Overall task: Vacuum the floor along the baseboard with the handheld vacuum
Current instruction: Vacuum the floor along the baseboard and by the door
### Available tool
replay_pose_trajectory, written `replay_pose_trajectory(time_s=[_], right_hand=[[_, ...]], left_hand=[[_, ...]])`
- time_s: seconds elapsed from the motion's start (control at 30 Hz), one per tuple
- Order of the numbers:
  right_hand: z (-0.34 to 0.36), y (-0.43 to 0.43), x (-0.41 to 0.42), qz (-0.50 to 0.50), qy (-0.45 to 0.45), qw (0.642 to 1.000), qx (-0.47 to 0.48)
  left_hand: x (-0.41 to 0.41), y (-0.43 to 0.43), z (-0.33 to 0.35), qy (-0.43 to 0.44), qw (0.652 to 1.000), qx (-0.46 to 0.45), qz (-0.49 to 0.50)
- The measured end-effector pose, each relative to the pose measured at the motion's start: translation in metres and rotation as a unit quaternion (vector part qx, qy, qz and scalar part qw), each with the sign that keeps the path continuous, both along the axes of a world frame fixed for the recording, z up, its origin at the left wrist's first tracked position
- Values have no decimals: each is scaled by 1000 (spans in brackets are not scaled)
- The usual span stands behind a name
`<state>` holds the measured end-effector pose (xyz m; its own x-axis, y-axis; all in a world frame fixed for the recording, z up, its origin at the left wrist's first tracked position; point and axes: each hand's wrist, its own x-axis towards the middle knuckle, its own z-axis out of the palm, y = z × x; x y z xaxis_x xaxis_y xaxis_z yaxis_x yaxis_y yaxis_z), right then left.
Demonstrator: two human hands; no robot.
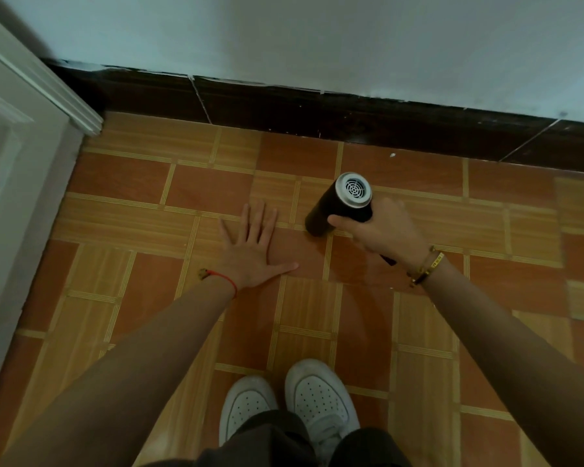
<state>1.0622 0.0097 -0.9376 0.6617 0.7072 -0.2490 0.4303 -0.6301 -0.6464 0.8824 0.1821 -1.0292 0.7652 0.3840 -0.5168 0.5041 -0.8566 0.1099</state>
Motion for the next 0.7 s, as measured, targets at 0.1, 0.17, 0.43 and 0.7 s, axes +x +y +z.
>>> replay_pose_trajectory(time_s=[0.1,0.17,0.43,0.7], right_hand=[[-3,0,-1,-6,-19,1000,-13],[-3,3,-1,-7,-25,1000,-12],[3,15,-2,-1,-19,1000,-18],[-4,38,5,-43,-44,998,9]], left_hand=[[1,2,-2,7,1000,-19,5],[1,3,-2,9,1000,-28,9],[3,5,3,25,998,-51,18],[4,7,4,32,998,-60,20]])
